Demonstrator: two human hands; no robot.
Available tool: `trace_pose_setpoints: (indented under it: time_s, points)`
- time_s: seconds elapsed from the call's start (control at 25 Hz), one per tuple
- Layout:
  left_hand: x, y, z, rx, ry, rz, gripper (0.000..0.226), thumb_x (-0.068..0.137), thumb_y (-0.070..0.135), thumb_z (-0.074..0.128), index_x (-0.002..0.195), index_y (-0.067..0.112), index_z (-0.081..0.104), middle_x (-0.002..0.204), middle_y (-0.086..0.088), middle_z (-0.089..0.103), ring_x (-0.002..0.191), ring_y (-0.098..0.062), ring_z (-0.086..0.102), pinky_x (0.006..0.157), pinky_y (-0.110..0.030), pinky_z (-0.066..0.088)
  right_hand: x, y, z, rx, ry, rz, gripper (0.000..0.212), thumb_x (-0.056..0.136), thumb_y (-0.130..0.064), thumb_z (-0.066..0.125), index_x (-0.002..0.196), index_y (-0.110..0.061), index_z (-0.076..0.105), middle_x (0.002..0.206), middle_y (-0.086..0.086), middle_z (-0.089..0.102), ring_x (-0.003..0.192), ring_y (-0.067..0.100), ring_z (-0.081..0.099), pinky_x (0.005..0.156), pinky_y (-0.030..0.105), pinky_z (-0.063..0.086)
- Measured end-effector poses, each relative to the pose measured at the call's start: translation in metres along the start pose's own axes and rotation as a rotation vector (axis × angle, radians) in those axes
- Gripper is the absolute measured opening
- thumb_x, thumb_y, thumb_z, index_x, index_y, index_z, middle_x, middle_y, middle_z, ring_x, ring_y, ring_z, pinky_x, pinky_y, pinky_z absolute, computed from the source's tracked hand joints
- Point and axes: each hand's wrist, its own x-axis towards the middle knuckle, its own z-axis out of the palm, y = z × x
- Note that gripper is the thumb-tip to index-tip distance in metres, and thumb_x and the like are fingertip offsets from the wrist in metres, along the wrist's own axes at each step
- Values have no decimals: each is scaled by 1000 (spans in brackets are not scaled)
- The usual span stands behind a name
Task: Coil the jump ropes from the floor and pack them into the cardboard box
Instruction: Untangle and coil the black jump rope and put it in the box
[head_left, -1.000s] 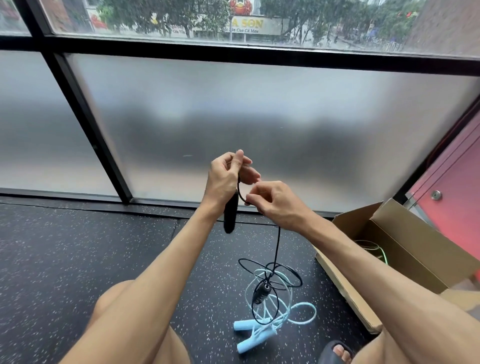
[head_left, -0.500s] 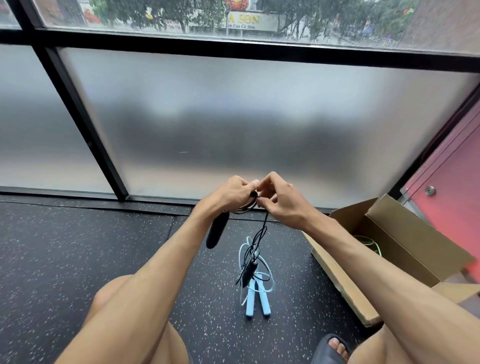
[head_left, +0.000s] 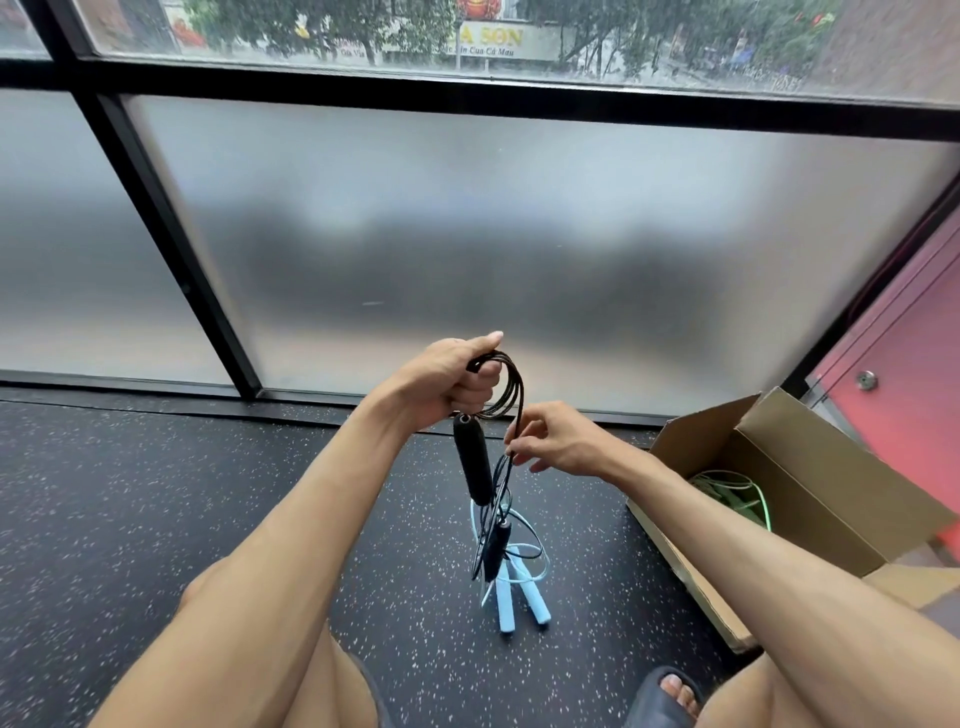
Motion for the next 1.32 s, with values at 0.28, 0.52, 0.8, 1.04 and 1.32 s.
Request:
trace_pose_setpoints:
  time_s: [0.28, 0.52, 0.8, 1.04, 1.32]
  points:
    - [-5, 7, -4, -354, -62, 121, 40, 106, 37, 33, 75, 15, 47, 51, 10, 21, 48, -10, 9, 53, -26, 12, -2, 11, 9, 205, -32, 127, 7, 98, -14, 57, 97, -11, 63, 95, 20, 72, 79, 22, 66, 73, 33, 52]
    - [0, 8, 2, -404, 103, 305, 32, 106, 28, 36, 86, 9, 53, 61, 2, 39, 50, -12, 35, 59, -28, 31, -7, 1, 11, 276, 75, 115, 15, 101, -14, 52, 89, -6, 56, 81, 19, 70, 74, 30, 70, 68, 42, 61]
    - [4, 9, -1, -268, 328, 425, 32, 104, 21, 42, 74, 13, 49, 53, 5, 26, 49, -14, 19, 49, -28, 17, -10, -4, 1, 19, 115, -18, 12, 103, -21, 47, 97, -12, 52, 86, 13, 70, 75, 26, 69, 67, 39, 61]
    - [4, 10, -6, -277, 363, 321, 31, 101, 20, 49, 72, 9, 55, 45, 8, 24, 44, -11, 15, 49, -28, 11, -10, 37, 26, -73, -74, 118, 17, 106, -30, 38, 92, -21, 40, 100, 18, 70, 92, 39, 69, 77, 56, 57]
    - [12, 1, 6, -349, 304, 237, 35, 103, 27, 46, 76, 9, 57, 48, 8, 29, 42, -8, 22, 51, -24, 14, 2, 69, 62, -312, -244, 98, 42, 91, -37, 66, 126, -18, 50, 107, 6, 71, 93, 23, 67, 85, 40, 55]
